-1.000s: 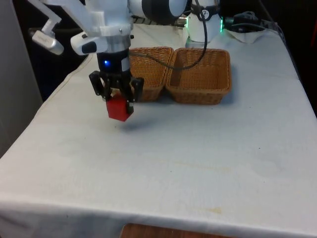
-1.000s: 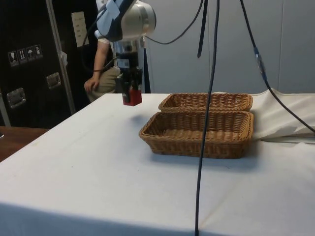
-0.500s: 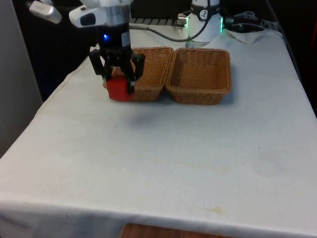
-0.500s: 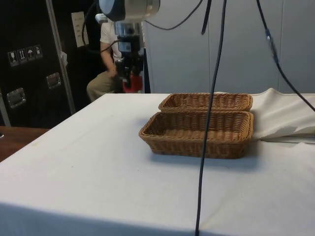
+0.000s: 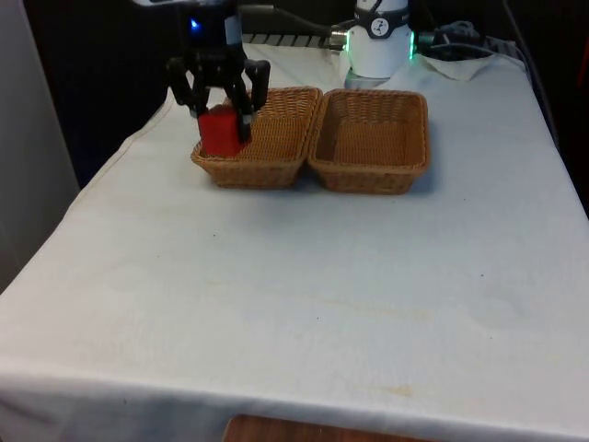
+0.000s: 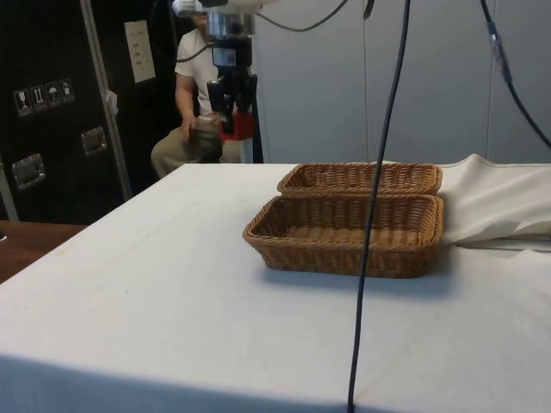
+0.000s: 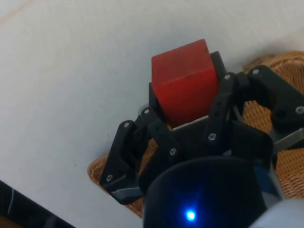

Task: Pick up the red cube and place it into the right basket.

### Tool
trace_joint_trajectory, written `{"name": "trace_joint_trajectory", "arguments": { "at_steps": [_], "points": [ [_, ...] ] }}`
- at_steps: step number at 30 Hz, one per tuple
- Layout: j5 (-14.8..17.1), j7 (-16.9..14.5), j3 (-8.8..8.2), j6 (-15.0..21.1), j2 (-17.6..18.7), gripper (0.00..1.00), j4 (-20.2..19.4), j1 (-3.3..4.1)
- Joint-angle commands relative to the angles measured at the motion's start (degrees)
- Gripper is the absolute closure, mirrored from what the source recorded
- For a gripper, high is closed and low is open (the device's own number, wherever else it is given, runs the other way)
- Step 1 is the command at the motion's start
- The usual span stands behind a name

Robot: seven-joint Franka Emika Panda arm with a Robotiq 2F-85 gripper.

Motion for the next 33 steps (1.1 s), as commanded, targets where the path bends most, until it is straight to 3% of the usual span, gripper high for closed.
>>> {"name": "trace_joint_trajectory", "arguments": {
  "at_steps": [1,2,10,11,12,16,19,20,21,28,29,30,33],
  "points": [
    [-0.34,0.0,0.0,0.0,-0.63,0.94,-0.46,0.06],
    [-1.03,0.17,-0.52,0.52,-1.6,0.94,-1.49,0.63],
    [-4.07,0.11,-0.57,1.55,-6.07,0.94,-6.36,1.43],
    [-3.27,-0.11,0.0,0.57,-5.16,0.94,-5.1,0.74],
    [-4.35,0.06,-0.57,1.72,-6.59,0.94,-6.93,1.49],
    [-5.73,-0.06,-0.57,2.29,-8.71,0.94,-9.57,1.72],
    [-6.53,-0.17,-0.57,2.52,-9.91,0.94,-10.94,1.78],
    [-5.61,-0.23,0.0,1.38,-8.88,0.94,-9.45,1.15],
    [-6.82,-0.17,-0.57,2.64,-10.31,0.94,-11.34,1.78],
    [-10.2,0.06,-0.63,3.9,-13.01,0.94,-14.95,1.78],
    [-9.11,-0.29,0.0,2.75,-12.32,0.94,-13.87,1.2],
    [-11.23,0.17,-0.63,4.41,-13.64,0.94,-15.87,1.78],
    [-12.78,0.46,-0.63,5.1,-14.5,0.94,-17.25,1.78]
  ]
}}
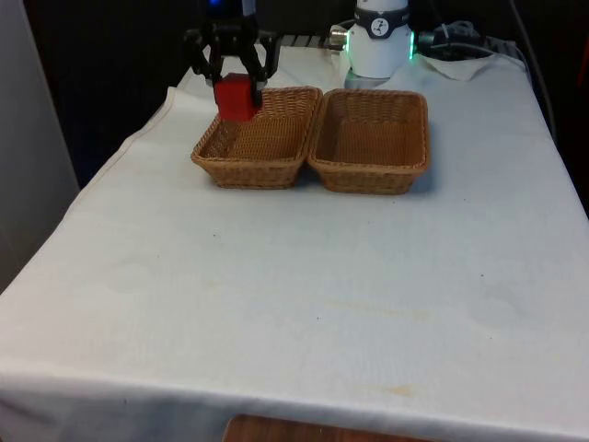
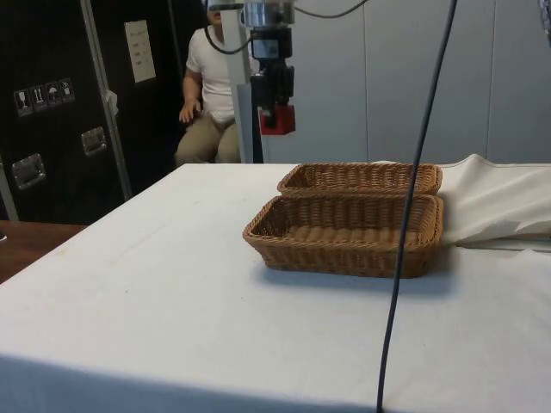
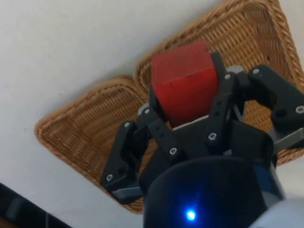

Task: Pick up the red cube and place it into the right basket.

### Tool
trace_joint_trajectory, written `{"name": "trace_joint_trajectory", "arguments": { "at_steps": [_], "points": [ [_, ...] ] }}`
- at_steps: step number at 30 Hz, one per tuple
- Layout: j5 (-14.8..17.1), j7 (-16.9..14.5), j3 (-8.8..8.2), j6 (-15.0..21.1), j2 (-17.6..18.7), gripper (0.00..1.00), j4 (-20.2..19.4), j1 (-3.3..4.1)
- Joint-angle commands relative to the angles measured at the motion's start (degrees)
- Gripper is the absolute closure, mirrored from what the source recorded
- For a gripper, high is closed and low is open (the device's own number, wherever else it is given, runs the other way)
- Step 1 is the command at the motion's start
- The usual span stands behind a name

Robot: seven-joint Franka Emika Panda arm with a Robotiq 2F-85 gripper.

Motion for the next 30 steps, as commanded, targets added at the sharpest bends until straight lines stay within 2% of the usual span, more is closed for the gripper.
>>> {"name": "trace_joint_trajectory", "arguments": {
  "at_steps": [1,4,5,6,13,14,15,22,23,24,25,30],
  "points": [
    [-1.6,0.63,-0.63,1.43,-0.74,0.94,-1.38,0.52],
    [-3.15,0.92,-0.69,2.52,-1.55,0.94,-2.98,0.52],
    [-2.06,0.29,-0.06,1.55,-1.15,0.94,-2.23,0.0],
    [-4.24,1.15,-0.74,3.27,-2.01,0.94,-4.01,0.46],
    [-8.19,2.23,-0.97,6.07,-3.72,0.94,-8.02,0.4],
    [-6.65,1.43,-0.34,4.76,-3.21,0.94,-6.93,0.0],
    [-8.65,2.35,-1.03,6.53,-3.9,0.94,-8.59,0.4],
    [-11.52,3.9,-0.8,9.97,-4.98,0.94,-12.66,0.52],
    [-11.63,4.13,-0.69,10.54,-4.98,0.94,-13.18,0.52],
    [-10.66,3.09,-0.34,9.17,-5.1,0.94,-12.61,0.06],
    [-11.75,4.3,-0.57,11.12,-5.04,0.94,-13.64,0.46],
    [-11.57,4.64,0.06,14.27,-4.98,0.94,-16.21,0.4]
  ]
}}
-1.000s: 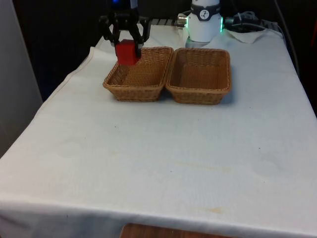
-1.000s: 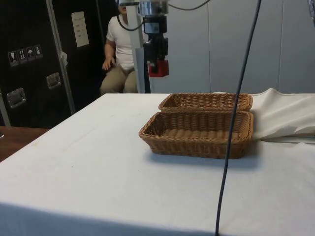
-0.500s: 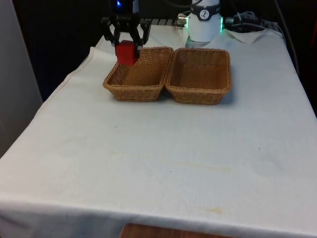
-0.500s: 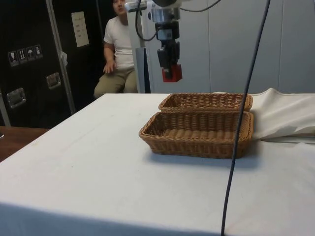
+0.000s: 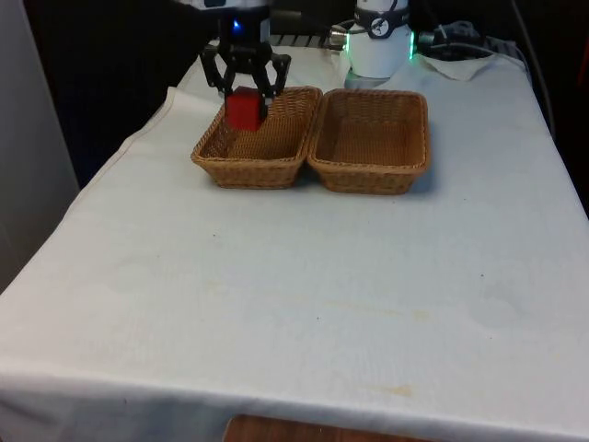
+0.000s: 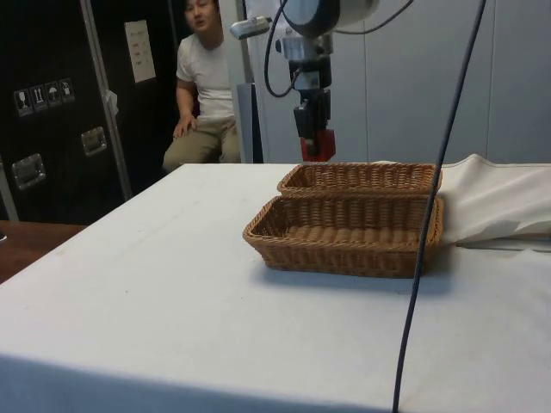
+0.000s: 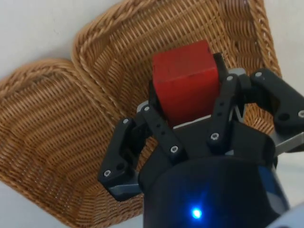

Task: Pick up the red cube and place it into the right basket.

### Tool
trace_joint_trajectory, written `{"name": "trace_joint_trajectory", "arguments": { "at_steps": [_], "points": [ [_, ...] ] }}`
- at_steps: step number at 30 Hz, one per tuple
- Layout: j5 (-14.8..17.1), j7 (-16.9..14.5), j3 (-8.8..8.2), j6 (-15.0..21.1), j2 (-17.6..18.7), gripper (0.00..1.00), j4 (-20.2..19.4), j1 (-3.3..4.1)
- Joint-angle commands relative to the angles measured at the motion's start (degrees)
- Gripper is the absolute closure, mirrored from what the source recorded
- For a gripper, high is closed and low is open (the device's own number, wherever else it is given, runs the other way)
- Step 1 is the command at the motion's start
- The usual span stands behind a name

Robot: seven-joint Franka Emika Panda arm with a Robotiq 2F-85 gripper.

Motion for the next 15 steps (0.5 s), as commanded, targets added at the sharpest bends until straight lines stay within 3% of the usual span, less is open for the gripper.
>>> {"name": "trace_joint_trajectory", "arguments": {
  "at_steps": [1,10,15],
  "points": [
    [-0.57,0.8,-0.11,1.26,0.17,0.94,-0.52,0.29],
    [0.11,0.97,0.74,2.98,0.52,0.94,-2.41,0.0],
    [1.89,0.52,1.55,6.59,1.89,0.94,-4.24,-0.23]
  ]
}}
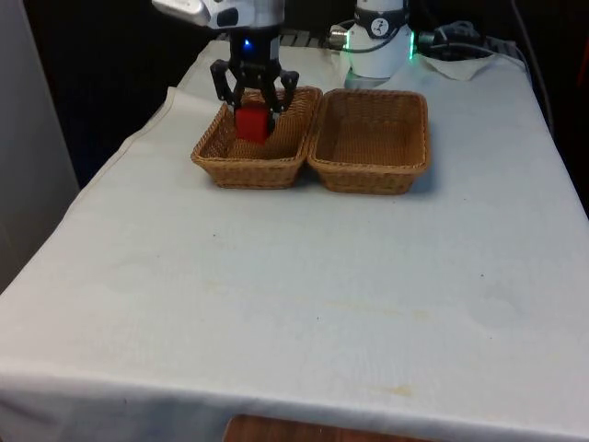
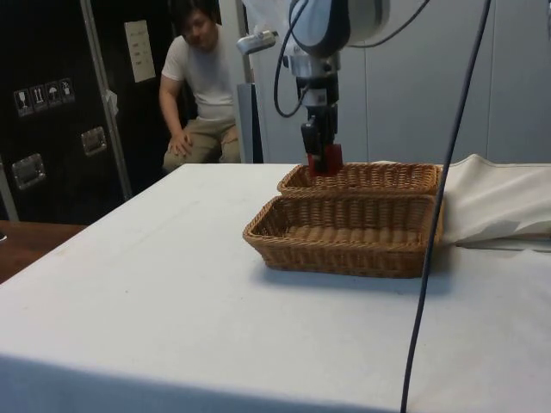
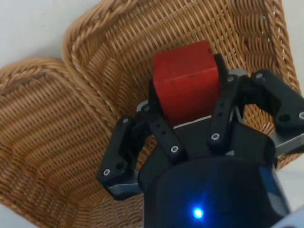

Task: Pick up the red cube and place it into the right basket.

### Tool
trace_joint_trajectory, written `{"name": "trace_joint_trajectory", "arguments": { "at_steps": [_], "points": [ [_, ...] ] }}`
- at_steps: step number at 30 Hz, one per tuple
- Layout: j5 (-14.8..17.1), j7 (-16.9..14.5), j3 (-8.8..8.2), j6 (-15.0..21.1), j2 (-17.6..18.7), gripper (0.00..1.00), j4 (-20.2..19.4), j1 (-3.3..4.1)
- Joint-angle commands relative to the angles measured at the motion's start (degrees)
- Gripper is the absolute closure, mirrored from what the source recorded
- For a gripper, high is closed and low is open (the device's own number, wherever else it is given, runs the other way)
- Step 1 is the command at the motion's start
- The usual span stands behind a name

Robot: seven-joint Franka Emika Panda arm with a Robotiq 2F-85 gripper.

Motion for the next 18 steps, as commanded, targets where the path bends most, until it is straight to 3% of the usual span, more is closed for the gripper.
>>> {"name": "trace_joint_trajectory", "arguments": {
  "at_steps": [1,3,4,9,10,11,18],
  "points": [
    [1.26,-0.57,0.63,1.72,0.46,0.94,-0.74,-0.29],
    [0.46,0.0,0.17,1.09,0.69,0.94,-0.52,0.0],
    [1.89,-0.74,0.86,2.69,1.15,0.94,-1.15,-0.4],
    [3.67,-1.03,1.49,4.93,3.61,0.94,-1.49,-0.4],
    [2.69,-0.4,0.8,4.24,3.95,0.94,-1.15,0.0],
    [3.95,-1.09,1.6,5.16,4.01,0.94,-1.49,-0.46],
    [4.87,-0.86,1.66,5.56,5.1,0.92,-1.38,-0.34]
  ]
}}
